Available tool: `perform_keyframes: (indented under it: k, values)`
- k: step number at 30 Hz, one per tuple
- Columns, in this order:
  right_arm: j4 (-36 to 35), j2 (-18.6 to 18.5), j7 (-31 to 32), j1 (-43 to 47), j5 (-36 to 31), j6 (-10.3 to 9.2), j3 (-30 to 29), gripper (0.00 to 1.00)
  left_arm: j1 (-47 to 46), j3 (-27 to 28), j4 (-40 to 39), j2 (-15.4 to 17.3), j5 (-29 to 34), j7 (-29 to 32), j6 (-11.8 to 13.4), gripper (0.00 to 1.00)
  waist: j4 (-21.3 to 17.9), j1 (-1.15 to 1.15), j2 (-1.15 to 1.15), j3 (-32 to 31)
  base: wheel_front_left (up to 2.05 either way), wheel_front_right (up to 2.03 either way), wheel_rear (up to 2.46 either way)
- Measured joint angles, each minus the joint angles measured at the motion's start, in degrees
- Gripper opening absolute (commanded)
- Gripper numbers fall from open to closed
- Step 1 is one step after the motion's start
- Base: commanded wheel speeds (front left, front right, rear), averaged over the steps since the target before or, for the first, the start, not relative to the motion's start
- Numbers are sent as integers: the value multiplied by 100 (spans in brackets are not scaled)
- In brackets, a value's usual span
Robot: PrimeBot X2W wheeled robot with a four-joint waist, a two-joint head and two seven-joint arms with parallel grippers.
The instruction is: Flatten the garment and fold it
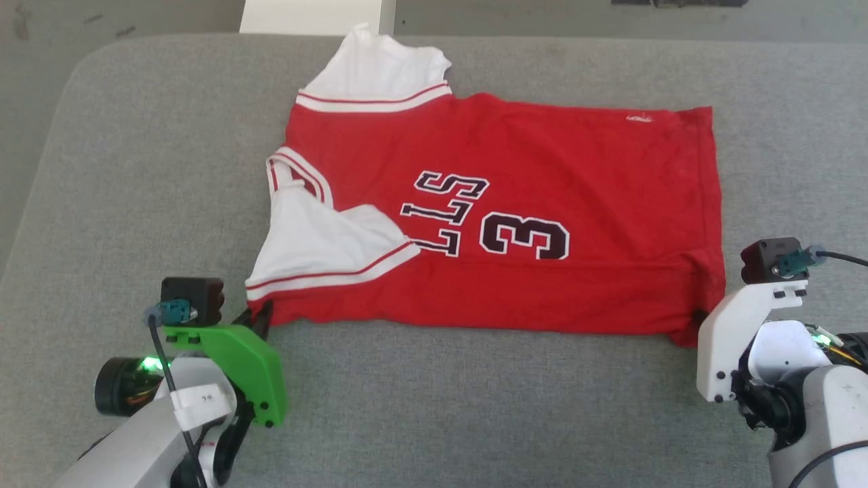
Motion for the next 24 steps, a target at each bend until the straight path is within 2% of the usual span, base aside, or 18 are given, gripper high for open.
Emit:
perform_keyframes:
  k: [3,6,14,18,24]
  values:
    - [-16,-120,51,29,114,1,35,0,67,-14,-8,77,0,32,0,0,-30,0,0,-125,0,0,0]
    - [-211,-390,175,159,293,1,177,0,176,-36,-57,197,-1,52,0,0,-73,0,0,-304,0,0,0]
    - [-1053,-848,712,739,684,2,105,0,644,-338,-403,547,-8,367,27,0,-170,0,0,-774,0,0,0]
    - [-1314,-865,938,1193,812,3,-10,0,912,-452,-528,603,-64,455,45,0,-206,0,0,-891,0,0,0]
    - [-1177,-742,971,1616,847,3,-176,0,1136,-620,-381,482,-247,510,-45,0,-209,0,0,-823,0,0,0]
